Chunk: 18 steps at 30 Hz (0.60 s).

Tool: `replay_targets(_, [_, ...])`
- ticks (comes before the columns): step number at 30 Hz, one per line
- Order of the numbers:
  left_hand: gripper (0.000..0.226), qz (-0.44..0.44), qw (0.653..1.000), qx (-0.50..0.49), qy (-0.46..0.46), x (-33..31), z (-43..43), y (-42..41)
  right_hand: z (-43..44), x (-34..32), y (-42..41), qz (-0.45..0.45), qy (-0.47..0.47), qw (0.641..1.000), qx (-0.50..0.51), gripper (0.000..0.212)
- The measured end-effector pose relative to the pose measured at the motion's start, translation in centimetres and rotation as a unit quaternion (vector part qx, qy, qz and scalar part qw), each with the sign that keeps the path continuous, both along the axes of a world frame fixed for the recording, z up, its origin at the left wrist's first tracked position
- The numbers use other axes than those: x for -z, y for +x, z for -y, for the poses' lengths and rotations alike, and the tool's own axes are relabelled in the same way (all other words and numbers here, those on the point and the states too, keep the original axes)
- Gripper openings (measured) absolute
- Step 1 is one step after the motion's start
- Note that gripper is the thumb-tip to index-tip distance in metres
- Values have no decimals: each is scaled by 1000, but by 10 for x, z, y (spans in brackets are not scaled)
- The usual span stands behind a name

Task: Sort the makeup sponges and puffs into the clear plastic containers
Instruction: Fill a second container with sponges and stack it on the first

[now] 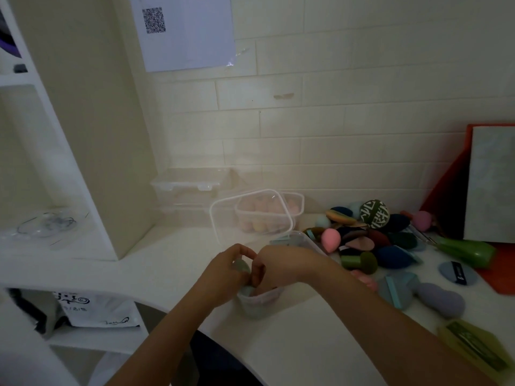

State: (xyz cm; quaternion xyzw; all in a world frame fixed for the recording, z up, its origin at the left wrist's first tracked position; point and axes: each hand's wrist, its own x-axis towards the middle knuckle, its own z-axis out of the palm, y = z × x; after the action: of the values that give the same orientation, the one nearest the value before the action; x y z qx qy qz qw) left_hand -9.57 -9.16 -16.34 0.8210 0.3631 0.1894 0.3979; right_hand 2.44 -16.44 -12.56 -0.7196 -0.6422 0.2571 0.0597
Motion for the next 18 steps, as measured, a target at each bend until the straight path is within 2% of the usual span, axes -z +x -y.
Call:
replay_targets(2, [32,-25,995,-48,84,-1,9,-2,5,-3,6,-64,-15,998,-4,7])
replay_targets(3, [40,-42,987,-79,133,-1,13,-5,7,-3,10,-93,-21,995,-3,15])
replay_targets(5, [49,-86,957,-114,252,-3,19,-10,10,-5,17,-125,-22,992,-3,18])
replay_targets(6, [45,-94,945,-109,294,-4,19,-10,11,-6,20,-135,-24,991,-7,17])
replay_targets(9, [17,-55,953,9,298,-11,17,-8,13,-10,30,-173,-41,983,-39,15])
replay_targets(11, [30,-15,958,109,264,-10,12,-10,17,-19,41,-218,-44,973,-61,14])
replay_targets(13, [41,11,953,170,249,-3,3,-16,22,-31,52,-274,20,961,-20,15])
replay_targets(15, [42,6,940,199,277,5,-3,-19,20,-40,69,-309,153,934,93,24])
replay_targets(16, [43,-2,934,210,290,6,-4,-19,18,-40,78,-290,215,922,144,30])
replay_targets(18, [45,-15,926,227,302,6,-5,-19,11,-36,91,-156,264,929,208,36])
